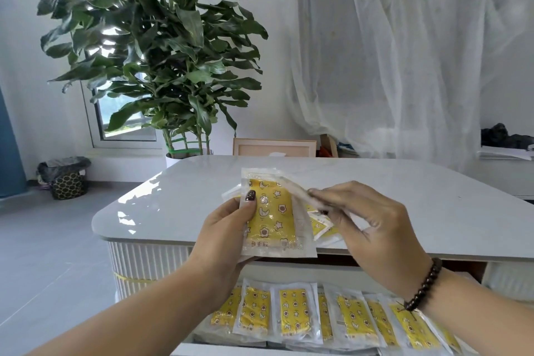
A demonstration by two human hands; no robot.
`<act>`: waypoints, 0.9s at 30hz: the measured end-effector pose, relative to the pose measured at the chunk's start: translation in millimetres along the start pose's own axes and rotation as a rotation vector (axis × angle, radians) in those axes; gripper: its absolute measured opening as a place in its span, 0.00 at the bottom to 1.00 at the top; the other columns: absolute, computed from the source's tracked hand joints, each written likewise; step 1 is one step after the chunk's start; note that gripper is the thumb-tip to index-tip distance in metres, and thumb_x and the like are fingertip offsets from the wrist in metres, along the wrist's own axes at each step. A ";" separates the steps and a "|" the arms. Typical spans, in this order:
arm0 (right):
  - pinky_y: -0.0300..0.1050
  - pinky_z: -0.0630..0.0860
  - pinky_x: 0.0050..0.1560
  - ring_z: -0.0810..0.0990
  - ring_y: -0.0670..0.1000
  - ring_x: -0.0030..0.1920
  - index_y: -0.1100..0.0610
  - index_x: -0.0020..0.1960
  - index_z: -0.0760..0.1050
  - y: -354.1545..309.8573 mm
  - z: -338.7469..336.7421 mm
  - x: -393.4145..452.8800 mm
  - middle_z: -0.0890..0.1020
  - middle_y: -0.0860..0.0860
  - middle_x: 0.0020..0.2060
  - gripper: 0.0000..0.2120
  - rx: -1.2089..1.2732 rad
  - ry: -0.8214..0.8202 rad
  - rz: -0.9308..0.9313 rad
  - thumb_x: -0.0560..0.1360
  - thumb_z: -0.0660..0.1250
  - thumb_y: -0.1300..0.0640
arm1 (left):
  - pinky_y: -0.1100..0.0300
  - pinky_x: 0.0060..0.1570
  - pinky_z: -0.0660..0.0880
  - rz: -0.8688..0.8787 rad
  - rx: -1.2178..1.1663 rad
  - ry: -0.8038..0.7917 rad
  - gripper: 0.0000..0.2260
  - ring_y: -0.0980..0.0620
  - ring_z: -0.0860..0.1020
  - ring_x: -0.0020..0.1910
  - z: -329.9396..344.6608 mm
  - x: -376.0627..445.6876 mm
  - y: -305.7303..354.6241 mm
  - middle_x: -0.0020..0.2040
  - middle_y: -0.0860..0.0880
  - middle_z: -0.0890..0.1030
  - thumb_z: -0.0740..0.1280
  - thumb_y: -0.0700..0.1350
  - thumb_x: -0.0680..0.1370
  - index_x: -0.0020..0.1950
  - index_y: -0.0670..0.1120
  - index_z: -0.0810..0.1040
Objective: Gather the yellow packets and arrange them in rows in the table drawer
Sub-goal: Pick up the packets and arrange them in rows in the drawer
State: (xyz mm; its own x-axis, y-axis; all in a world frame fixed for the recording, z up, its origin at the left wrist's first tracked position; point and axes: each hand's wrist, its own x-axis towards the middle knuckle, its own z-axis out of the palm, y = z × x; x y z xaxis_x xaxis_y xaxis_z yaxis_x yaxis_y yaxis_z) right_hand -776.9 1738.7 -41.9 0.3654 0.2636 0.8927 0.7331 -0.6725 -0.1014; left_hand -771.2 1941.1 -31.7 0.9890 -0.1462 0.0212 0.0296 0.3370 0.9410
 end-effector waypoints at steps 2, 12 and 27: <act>0.48 0.80 0.45 0.82 0.46 0.48 0.56 0.56 0.81 -1.3 -3.9 1.9 0.83 0.48 0.47 0.12 -0.009 0.008 -0.014 0.75 0.64 0.60 | 0.60 0.31 0.78 0.007 0.006 0.000 0.10 0.53 0.84 0.35 0.2 -0.7 -1.8 0.42 0.48 0.87 0.61 0.44 0.82 0.50 0.47 0.82; 0.52 0.74 0.58 0.78 0.52 0.61 0.57 0.52 0.84 0.8 -14.4 -1.6 0.83 0.50 0.55 0.12 -0.168 -0.267 -0.422 0.73 0.66 0.67 | 0.56 0.37 0.78 -0.056 0.058 -0.103 0.15 0.49 0.85 0.38 -2.3 -6.1 -7.3 0.44 0.44 0.86 0.58 0.50 0.82 0.53 0.46 0.82; 0.41 0.76 0.56 0.78 0.44 0.56 0.42 0.58 0.75 -13.4 -15.9 -11.3 0.79 0.41 0.55 0.22 0.409 -0.270 0.627 0.66 0.73 0.56 | 0.54 0.50 0.81 0.236 0.732 -0.255 0.07 0.52 0.83 0.48 -12.5 -4.3 -21.0 0.50 0.49 0.82 0.72 0.42 0.75 0.51 0.51 0.82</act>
State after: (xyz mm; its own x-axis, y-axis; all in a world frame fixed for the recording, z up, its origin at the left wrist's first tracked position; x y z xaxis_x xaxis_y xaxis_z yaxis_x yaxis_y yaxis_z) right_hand -800.0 1733.7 -43.7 0.8677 0.1137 0.4840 0.4782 -0.4572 -0.7499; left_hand -774.3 1946.3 -55.8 0.8912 -0.3845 0.2405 -0.3656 -0.2954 0.8827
